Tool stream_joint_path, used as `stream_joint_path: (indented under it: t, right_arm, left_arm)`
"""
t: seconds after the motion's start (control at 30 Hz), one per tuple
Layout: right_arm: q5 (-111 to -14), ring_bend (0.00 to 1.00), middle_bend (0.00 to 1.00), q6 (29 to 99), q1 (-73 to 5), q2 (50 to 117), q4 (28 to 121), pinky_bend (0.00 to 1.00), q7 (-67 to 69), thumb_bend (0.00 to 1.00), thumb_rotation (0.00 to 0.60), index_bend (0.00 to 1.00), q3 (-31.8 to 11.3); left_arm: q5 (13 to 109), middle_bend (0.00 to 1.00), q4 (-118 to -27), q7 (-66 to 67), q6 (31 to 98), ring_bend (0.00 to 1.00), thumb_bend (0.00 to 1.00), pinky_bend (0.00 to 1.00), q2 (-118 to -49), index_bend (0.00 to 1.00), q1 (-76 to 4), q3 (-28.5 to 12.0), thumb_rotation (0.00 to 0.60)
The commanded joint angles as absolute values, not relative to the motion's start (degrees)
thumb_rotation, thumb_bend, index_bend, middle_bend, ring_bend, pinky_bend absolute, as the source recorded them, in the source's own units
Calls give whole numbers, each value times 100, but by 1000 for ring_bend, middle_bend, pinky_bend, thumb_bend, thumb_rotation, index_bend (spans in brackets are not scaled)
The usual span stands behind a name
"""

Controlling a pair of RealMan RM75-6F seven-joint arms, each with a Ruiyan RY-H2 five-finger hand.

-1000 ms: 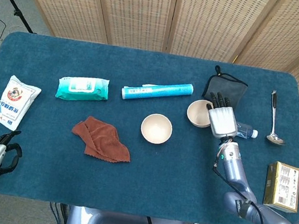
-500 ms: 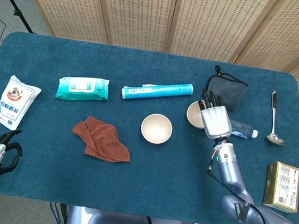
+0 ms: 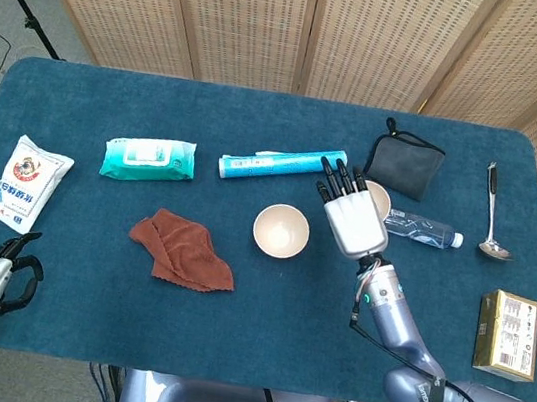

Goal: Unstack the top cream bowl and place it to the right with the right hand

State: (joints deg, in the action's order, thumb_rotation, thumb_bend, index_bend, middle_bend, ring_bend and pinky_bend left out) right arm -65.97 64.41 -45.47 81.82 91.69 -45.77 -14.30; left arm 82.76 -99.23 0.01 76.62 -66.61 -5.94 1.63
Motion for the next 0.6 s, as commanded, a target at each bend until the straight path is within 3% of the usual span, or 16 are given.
stream_joint_path:
  t: [0.03,0.27,0.4,0.47,0.6]
  right_arm:
    - [-6778,0,0,6789,-4297,7920,9886,166,-4680,311,600,198,-1229]
    - [-7728,0,8,7583,-3550,7448,11359,166,-4656,311,600,198,-453]
    - [-8028,0,12,7901,-3135,7411,11693,166,-4593,311,600,198,-41]
    - [-8117,0,12,8136,-2726,7415,11924,166,-4576,311,600,198,398]
    - [-8352,0,12,8355,-2374,7483,11976,166,-4509,311,600,198,699]
  left_arm:
    - [8301,168,-9950,7,7728,157,515,350,-6673,590,-575,148,600]
    - [8281,168,-10074,115,7990,157,514,350,-6698,590,-490,59,600]
    - [8264,168,-10163,178,8104,157,514,350,-6728,590,-452,14,600]
    - [8305,168,-10220,187,8210,157,514,350,-6757,590,-425,-15,600]
    - [8308,168,-10260,173,8235,157,515,350,-6769,590,-409,-18,600]
